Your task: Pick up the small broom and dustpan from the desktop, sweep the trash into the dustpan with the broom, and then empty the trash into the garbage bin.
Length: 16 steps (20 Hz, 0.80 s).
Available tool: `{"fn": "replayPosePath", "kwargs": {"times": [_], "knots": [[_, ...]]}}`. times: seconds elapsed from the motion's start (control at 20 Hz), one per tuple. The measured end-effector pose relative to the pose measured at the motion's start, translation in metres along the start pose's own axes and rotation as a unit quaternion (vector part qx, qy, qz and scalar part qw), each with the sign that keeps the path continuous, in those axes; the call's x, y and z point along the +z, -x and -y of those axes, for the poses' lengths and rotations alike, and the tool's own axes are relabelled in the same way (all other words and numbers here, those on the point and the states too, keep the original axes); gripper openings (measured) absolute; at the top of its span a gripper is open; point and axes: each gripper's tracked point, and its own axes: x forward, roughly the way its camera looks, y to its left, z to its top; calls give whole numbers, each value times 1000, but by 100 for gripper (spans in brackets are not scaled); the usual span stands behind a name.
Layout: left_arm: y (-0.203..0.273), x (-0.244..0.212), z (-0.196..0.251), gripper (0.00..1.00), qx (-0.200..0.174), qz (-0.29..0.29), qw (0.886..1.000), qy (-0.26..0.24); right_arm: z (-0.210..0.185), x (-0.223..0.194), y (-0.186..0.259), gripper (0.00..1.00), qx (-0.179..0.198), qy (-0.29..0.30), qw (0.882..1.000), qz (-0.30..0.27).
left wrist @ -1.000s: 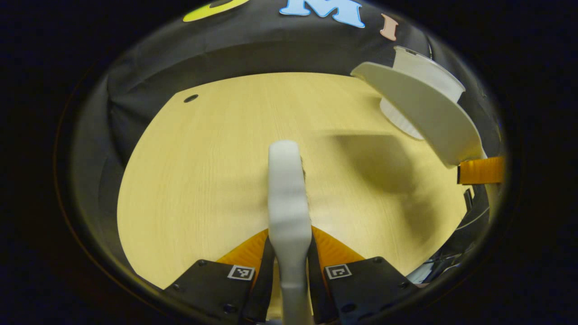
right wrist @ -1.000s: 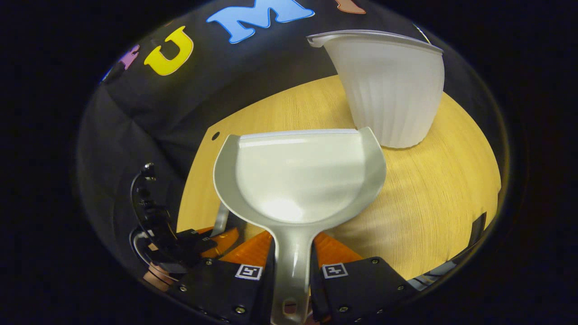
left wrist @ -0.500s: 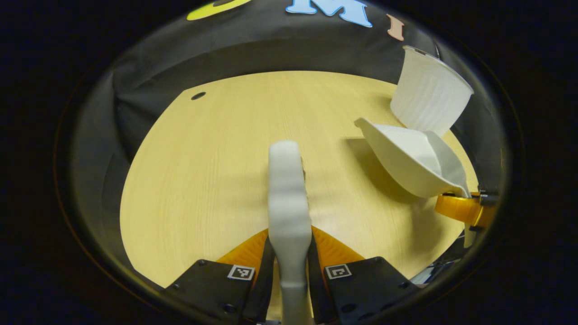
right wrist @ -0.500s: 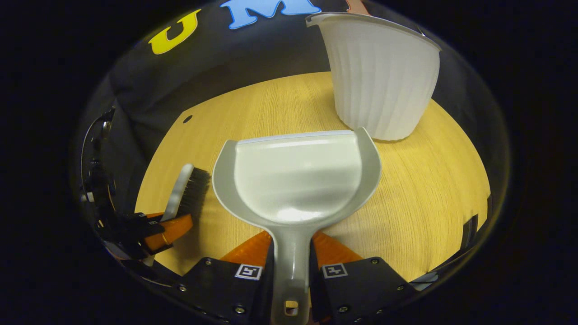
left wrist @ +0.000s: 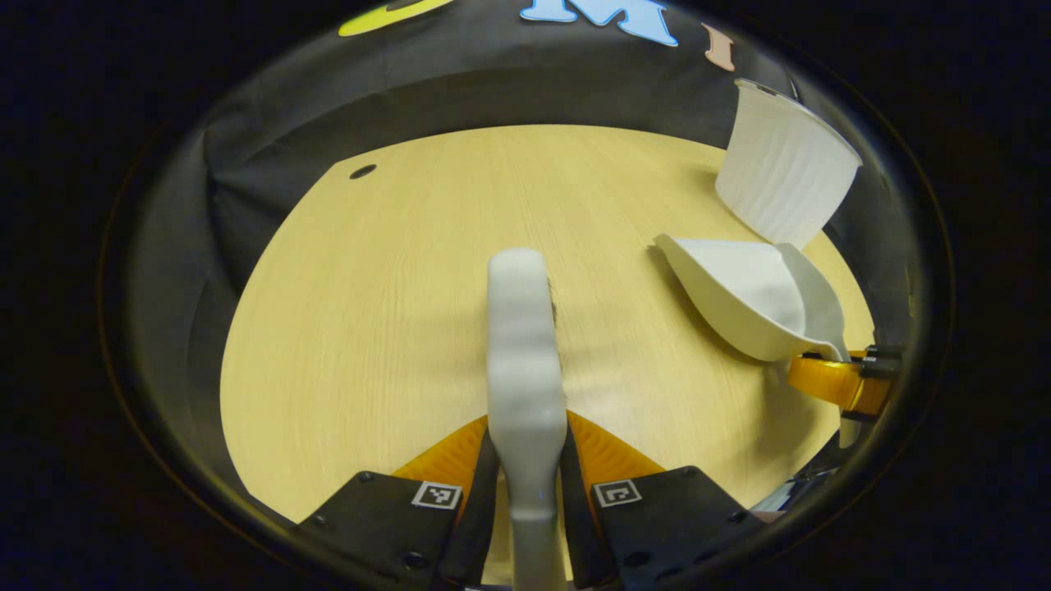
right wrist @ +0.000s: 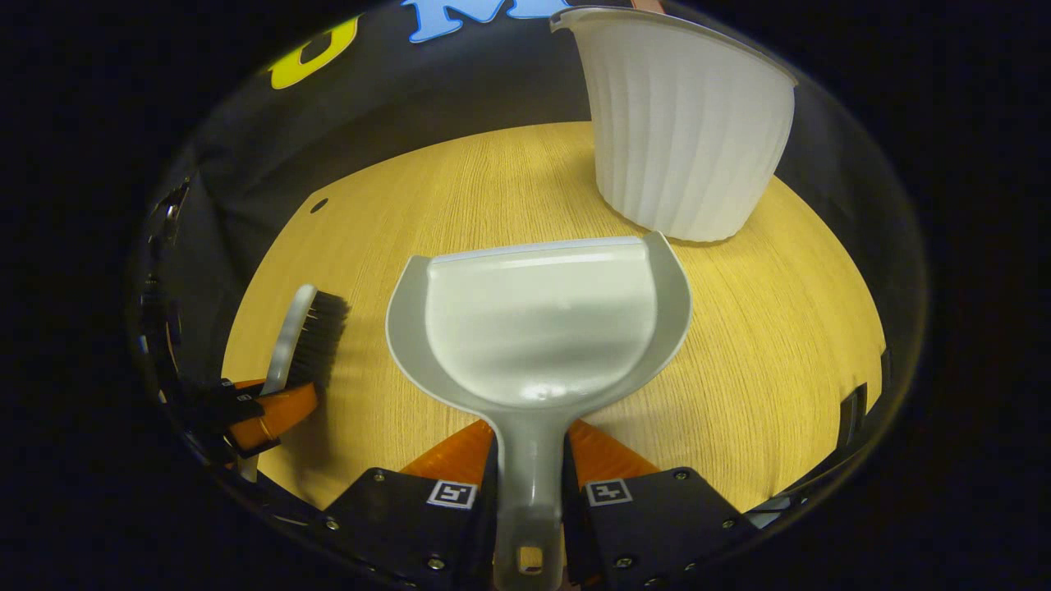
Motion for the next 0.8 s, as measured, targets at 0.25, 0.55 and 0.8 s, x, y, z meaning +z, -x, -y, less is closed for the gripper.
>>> {"fn": "replayPosePath", "kwargs": {"times": [0.25,0.55,0.8], "knots": [[5,17,10,47,-14,18,1000,-2,2,2,8,37,-20,1,1000,15],[32,53,10,70,-14,48,999,-17,6,1,20,53,-16,13,1000,15],[57,74,-2,99,8,106,994,-16,8,17,39,80,0,21,999,41]]}}
